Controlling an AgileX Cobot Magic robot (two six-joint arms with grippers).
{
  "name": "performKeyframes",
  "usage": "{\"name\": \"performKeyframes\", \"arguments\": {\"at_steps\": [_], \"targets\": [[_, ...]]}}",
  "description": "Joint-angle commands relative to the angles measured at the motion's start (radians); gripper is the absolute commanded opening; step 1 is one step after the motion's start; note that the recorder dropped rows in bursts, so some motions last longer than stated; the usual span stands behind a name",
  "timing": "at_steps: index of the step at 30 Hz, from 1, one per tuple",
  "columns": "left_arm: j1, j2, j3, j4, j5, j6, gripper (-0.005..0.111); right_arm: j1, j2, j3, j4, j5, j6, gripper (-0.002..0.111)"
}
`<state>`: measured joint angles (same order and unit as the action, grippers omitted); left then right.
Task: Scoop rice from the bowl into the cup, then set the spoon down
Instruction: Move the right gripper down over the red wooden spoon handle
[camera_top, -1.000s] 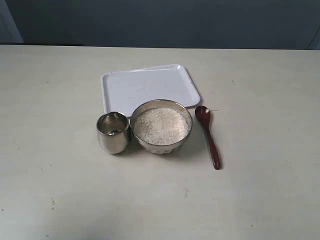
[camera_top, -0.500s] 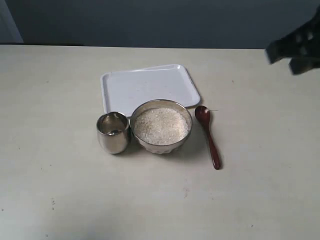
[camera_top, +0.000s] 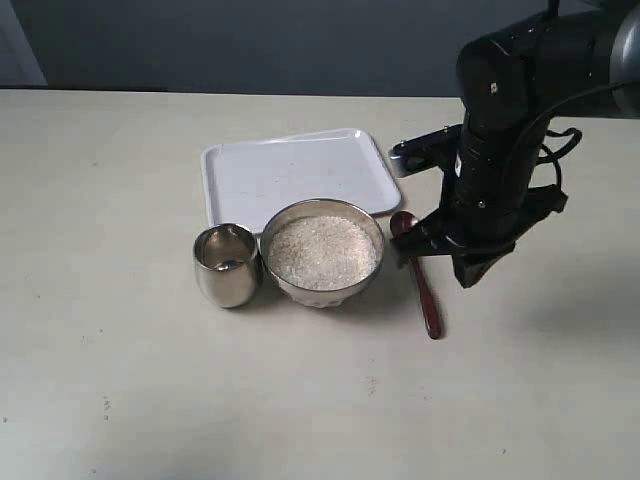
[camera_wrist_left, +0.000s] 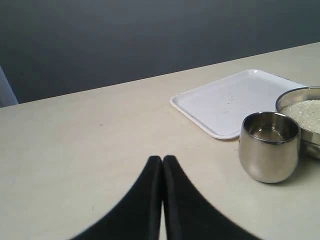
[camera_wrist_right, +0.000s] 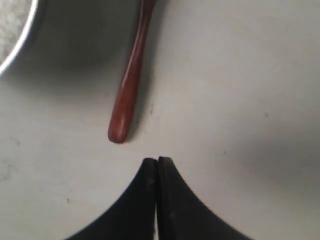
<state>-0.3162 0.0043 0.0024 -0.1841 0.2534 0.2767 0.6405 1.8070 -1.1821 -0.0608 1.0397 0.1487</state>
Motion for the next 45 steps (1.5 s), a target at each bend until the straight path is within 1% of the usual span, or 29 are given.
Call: {"name": "performKeyframes", "arguments": {"at_steps": [1,9,15,18,20,22,23,24,39,45], "targets": [[-0.005,-0.004,-0.002,0.002,-0.015,-0.005,0.001,0.000,-0.002,0.045,0.055,-0.115,-0.004,-0.001],[-0.005,-0.004,-0.002,-0.001,-0.015,-0.005,0.001,0.000,0.000,0.220,0.083,-0.255,-0.018,-0.001],[-0.005,-0.004,-0.002,-0.001,-0.015,-0.005,0.001,0.000,0.000,0.244,0.083,-0.268,-0.041,0.000],[-0.005,-0.004,-0.002,-0.001,-0.015,-0.005,0.001,0.000,-0.007,0.244,0.080,-0.271,-0.111,0.013],[-0.005,-0.004,-0.002,-0.001,-0.015,-0.005,0.001,0.000,-0.009,0.244,0.061,-0.268,-0.149,0.028],[-0.005,-0.004,-0.002,-0.001,-0.015,-0.005,0.001,0.000,-0.009,0.244,0.044,-0.267,-0.149,0.039],[-0.005,-0.004,-0.002,-0.001,-0.015,-0.005,0.001,0.000,-0.009,0.244,0.044,-0.264,-0.149,0.043],[-0.005,-0.004,-0.002,-0.001,-0.015,-0.005,0.001,0.000,-0.009,0.244,0.044,-0.264,-0.149,0.045],[-0.005,-0.004,-0.002,-0.001,-0.015,-0.005,0.001,0.000,-0.009,0.244,0.098,-0.261,-0.142,0.045],[-0.005,-0.004,-0.002,-0.001,-0.015,-0.005,0.001,0.000,-0.009,0.244,0.159,-0.366,-0.075,0.045]]}}
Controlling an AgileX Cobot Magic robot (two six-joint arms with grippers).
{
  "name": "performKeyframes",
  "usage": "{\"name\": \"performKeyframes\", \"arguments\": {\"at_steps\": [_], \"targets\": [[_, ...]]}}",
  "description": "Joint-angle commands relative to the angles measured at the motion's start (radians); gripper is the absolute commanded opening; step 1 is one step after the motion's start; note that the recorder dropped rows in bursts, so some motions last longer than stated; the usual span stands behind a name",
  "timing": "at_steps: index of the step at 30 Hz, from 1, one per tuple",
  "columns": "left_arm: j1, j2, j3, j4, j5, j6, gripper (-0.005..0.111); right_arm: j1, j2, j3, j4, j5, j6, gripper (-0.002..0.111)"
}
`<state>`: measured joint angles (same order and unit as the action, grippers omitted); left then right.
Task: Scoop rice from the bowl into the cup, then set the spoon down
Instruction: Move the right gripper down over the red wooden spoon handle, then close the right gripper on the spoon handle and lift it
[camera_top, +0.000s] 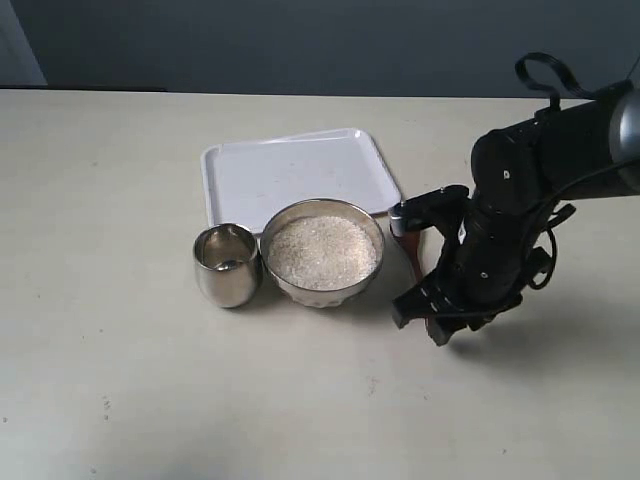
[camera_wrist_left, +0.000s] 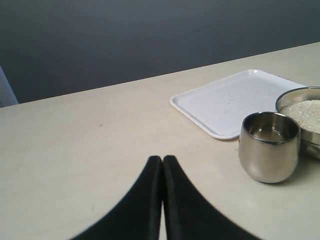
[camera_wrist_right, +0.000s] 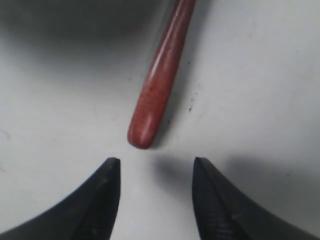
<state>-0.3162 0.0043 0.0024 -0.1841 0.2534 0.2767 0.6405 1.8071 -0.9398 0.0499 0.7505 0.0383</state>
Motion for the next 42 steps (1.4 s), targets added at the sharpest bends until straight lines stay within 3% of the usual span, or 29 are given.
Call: {"name": "performKeyframes", "arguments": {"at_steps": [1,17,19,20,21,23,30,37,42], "targets": [[-0.005,-0.004,-0.002,-0.001,-0.015,-0.005,0.001,0.000,-0.009,0.002,0.054,-0.096,0.048,0.045],[-0.005,-0.004,-0.002,0.001,-0.015,-0.005,0.001,0.000,0.081,0.002,0.048,-0.197,0.094,0.044],[-0.005,-0.004,-0.002,0.001,-0.015,-0.005,0.001,0.000,0.098,0.002,0.046,-0.195,0.094,0.031],[-0.005,-0.004,-0.002,0.001,-0.015,-0.005,0.001,0.000,0.103,0.002,0.044,-0.193,0.094,0.012],[-0.005,-0.004,-0.002,0.001,-0.015,-0.005,0.001,0.000,0.105,0.002,0.039,-0.189,0.094,0.002],[-0.005,-0.004,-0.002,0.001,-0.015,-0.005,0.001,0.000,0.105,0.002,0.020,-0.183,0.094,0.000],[-0.005,-0.004,-0.002,0.001,-0.015,-0.005,0.001,0.000,-0.010,-0.001,-0.153,0.068,0.084,0.000],[-0.005,-0.004,-0.002,0.001,-0.015,-0.005,0.001,0.000,-0.279,-0.075,-0.289,0.320,-0.192,-0.001],[-0.005,-0.004,-0.002,0.001,-0.015,-0.005,0.001,0.049,-0.272,-0.158,-0.373,0.410,-0.366,-0.001]]}}
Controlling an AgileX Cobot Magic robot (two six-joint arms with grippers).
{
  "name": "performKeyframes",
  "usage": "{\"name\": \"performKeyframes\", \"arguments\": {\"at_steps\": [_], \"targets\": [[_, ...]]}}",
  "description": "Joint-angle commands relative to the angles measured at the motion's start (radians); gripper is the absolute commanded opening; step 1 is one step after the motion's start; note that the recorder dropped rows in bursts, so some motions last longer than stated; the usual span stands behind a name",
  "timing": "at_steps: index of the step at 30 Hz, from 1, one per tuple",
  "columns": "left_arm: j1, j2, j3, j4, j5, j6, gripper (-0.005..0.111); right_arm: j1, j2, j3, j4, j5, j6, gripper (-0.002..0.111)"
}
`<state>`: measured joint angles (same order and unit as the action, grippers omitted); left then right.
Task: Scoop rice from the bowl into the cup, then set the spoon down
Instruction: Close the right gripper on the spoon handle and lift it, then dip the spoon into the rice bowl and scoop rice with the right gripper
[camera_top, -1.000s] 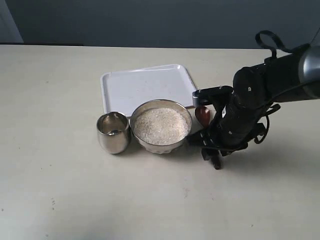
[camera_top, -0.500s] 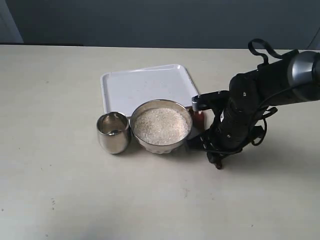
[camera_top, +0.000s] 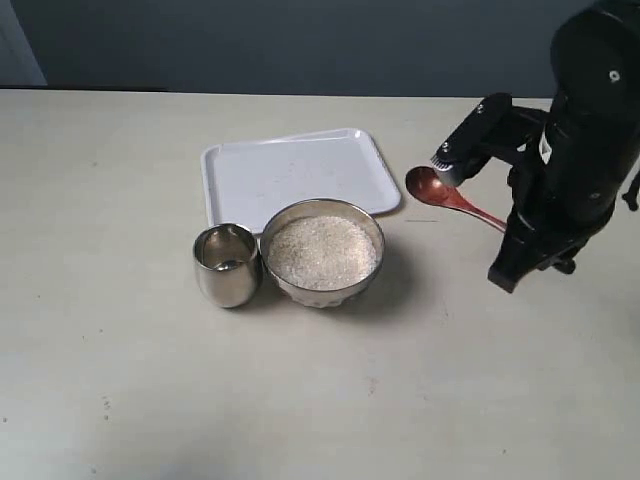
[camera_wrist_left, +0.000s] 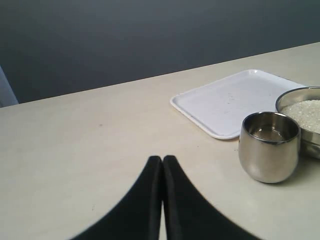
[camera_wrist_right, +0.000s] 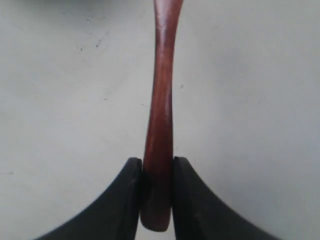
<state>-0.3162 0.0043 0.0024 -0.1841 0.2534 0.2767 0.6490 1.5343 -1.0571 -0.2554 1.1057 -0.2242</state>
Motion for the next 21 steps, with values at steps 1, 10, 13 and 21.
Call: {"name": "performKeyframes", "arguments": {"at_steps": [1,10,13,21], "targets": [[-0.005,-0.004,-0.002,0.001,-0.015,-0.005,0.001,0.064,0.005,-0.047,-0.101,0.062,-0.111,-0.001],[-0.005,-0.004,-0.002,0.001,-0.015,-0.005,0.001,0.306,0.145,-0.115,-0.478,0.115,-0.024,-0.001],[-0.005,-0.004,-0.002,0.001,-0.015,-0.005,0.001,0.352,0.230,-0.139,-0.489,0.115,-0.024,-0.001],[-0.005,-0.004,-0.002,0.001,-0.015,-0.005,0.001,0.394,0.372,-0.193,-0.564,0.115,0.050,-0.001]]}}
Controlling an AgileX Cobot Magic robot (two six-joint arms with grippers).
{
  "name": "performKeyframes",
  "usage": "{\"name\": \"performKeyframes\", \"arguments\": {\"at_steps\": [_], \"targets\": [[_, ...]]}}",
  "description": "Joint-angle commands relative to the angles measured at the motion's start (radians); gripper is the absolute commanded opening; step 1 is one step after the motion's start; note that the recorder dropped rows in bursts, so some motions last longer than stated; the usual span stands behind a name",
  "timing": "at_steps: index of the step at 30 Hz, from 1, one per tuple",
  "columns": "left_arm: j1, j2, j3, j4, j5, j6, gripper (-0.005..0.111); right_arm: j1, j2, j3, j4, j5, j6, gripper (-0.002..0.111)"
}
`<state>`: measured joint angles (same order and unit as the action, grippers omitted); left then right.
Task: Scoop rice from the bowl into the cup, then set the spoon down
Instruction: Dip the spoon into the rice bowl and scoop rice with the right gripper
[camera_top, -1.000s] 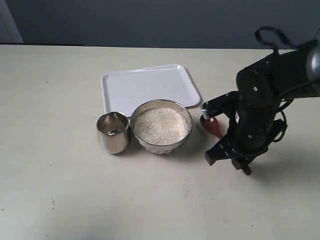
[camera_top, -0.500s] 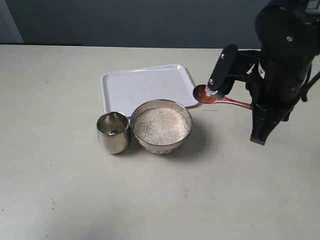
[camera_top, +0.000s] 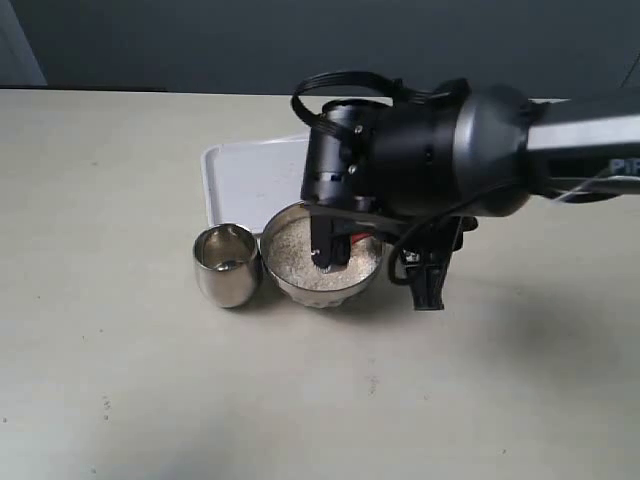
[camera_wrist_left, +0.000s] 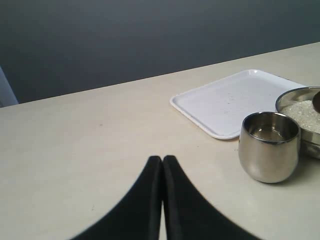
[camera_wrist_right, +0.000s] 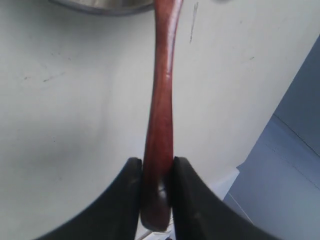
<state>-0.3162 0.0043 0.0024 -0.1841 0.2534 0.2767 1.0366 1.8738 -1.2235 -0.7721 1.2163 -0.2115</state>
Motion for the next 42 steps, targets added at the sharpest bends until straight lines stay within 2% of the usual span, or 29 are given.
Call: {"name": "performKeyframes", "arguments": {"at_steps": [1,19,42], "targets": [[-0.005,-0.004,-0.002,0.001,-0.015,-0.005,0.001,0.006,0.037,-0.029,-0.062,0.005,0.054,-0.001],[-0.005,-0.004,-0.002,0.001,-0.015,-0.005,0.001,0.012,0.095,-0.029,-0.055,0.005,0.059,-0.001],[-0.005,-0.004,-0.002,0.001,-0.015,-0.005,0.001,0.010,0.081,-0.029,0.147,0.005,0.004,-0.001]]}}
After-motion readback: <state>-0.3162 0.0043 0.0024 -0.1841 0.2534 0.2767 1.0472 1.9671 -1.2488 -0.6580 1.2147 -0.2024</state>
